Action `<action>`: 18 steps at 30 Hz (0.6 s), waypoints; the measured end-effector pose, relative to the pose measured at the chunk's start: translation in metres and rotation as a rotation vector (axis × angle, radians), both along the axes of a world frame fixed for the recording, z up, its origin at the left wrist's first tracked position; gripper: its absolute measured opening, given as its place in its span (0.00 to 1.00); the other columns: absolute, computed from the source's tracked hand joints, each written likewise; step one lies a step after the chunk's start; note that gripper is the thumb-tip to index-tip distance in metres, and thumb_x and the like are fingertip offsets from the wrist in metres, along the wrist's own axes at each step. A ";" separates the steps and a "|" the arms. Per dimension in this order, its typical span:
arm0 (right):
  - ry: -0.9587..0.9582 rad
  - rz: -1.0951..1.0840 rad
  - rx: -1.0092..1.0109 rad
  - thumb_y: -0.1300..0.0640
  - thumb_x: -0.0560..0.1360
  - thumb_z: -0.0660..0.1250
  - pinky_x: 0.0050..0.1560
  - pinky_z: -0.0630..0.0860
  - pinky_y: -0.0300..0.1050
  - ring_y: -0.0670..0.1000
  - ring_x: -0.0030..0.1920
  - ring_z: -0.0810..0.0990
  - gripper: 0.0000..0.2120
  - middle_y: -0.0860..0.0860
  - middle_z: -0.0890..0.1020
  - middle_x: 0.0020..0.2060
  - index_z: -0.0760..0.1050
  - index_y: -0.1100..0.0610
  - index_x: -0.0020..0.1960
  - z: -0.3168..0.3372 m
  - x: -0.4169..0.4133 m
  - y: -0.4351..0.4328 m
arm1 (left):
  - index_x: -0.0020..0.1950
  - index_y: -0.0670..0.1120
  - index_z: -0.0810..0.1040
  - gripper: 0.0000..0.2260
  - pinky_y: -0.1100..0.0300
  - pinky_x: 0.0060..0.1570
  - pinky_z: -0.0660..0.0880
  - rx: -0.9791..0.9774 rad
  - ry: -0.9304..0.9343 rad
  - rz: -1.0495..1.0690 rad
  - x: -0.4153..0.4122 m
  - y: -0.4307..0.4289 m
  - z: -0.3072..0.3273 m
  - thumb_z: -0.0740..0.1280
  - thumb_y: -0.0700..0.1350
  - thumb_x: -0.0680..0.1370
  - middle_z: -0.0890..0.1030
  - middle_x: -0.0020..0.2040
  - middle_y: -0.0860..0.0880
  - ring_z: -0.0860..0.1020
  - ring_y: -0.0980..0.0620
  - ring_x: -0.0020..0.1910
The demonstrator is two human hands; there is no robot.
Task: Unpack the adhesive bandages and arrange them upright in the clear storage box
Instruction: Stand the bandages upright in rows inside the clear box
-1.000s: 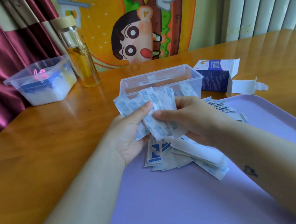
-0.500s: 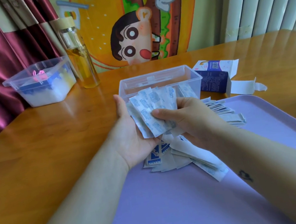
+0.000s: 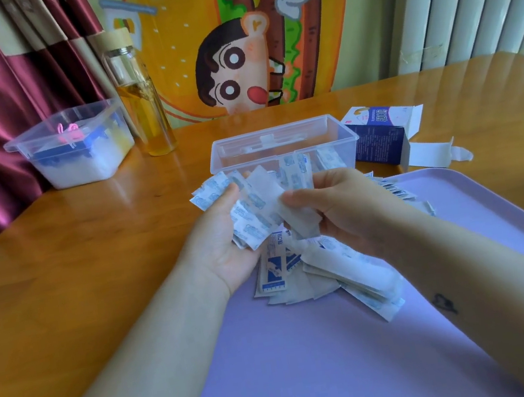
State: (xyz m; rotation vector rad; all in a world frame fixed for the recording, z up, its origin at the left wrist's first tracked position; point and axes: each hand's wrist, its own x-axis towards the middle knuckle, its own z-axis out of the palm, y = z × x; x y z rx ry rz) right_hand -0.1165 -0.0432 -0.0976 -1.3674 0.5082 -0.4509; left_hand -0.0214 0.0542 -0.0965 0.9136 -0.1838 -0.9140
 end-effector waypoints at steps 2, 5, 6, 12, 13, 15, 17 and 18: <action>-0.014 -0.119 -0.074 0.66 0.74 0.67 0.44 0.79 0.51 0.55 0.40 0.79 0.07 0.58 0.82 0.39 0.79 0.59 0.39 0.002 0.000 -0.001 | 0.47 0.45 0.78 0.09 0.55 0.44 0.76 -0.009 -0.008 0.055 0.001 0.000 0.002 0.59 0.43 0.81 0.83 0.42 0.47 0.80 0.50 0.42; -0.008 -0.288 -0.332 0.63 0.71 0.68 0.38 0.75 0.47 0.50 0.35 0.75 0.06 0.56 0.80 0.35 0.80 0.60 0.36 0.001 0.000 -0.002 | 0.48 0.46 0.76 0.06 0.56 0.41 0.76 -0.005 0.058 0.078 0.003 0.000 0.002 0.60 0.43 0.81 0.79 0.38 0.50 0.77 0.55 0.36; -0.007 -0.297 -0.412 0.61 0.71 0.68 0.35 0.71 0.45 0.49 0.33 0.72 0.06 0.56 0.78 0.33 0.80 0.63 0.39 0.000 0.001 -0.001 | 0.48 0.46 0.75 0.07 0.57 0.39 0.77 0.006 0.081 0.049 0.002 0.000 0.001 0.59 0.44 0.81 0.78 0.37 0.51 0.76 0.56 0.34; 0.002 -0.285 -0.591 0.63 0.72 0.65 0.30 0.71 0.43 0.47 0.30 0.74 0.06 0.57 0.83 0.33 0.80 0.63 0.40 -0.003 0.004 0.006 | 0.55 0.45 0.76 0.11 0.57 0.36 0.78 0.093 0.066 -0.112 -0.006 -0.003 -0.001 0.57 0.49 0.82 0.81 0.40 0.47 0.80 0.52 0.36; 0.015 -0.313 -0.610 0.62 0.72 0.66 0.30 0.69 0.42 0.48 0.30 0.72 0.06 0.60 0.82 0.34 0.80 0.63 0.41 -0.003 0.004 0.005 | 0.56 0.44 0.76 0.12 0.56 0.37 0.77 0.094 0.070 -0.108 -0.005 -0.002 0.000 0.57 0.48 0.82 0.81 0.41 0.46 0.80 0.51 0.38; 0.022 -0.340 -0.635 0.61 0.72 0.66 0.30 0.68 0.40 0.47 0.30 0.71 0.05 0.59 0.81 0.33 0.80 0.61 0.43 -0.002 0.002 0.003 | 0.59 0.43 0.76 0.13 0.53 0.41 0.77 0.097 0.091 -0.112 -0.004 0.000 -0.001 0.56 0.47 0.82 0.80 0.44 0.45 0.79 0.50 0.41; 0.007 -0.305 -0.645 0.61 0.73 0.66 0.27 0.70 0.36 0.45 0.26 0.73 0.04 0.53 0.80 0.30 0.79 0.59 0.43 0.000 0.001 0.005 | 0.61 0.42 0.76 0.14 0.50 0.43 0.77 0.100 0.098 -0.128 -0.004 0.000 -0.001 0.55 0.47 0.83 0.81 0.50 0.44 0.79 0.48 0.46; 0.003 -0.281 -0.651 0.62 0.74 0.65 0.25 0.71 0.36 0.45 0.26 0.74 0.04 0.52 0.80 0.30 0.79 0.58 0.43 -0.001 0.001 0.008 | 0.61 0.42 0.76 0.15 0.49 0.44 0.77 0.103 0.091 -0.138 -0.004 0.001 -0.002 0.55 0.47 0.83 0.81 0.52 0.43 0.79 0.47 0.48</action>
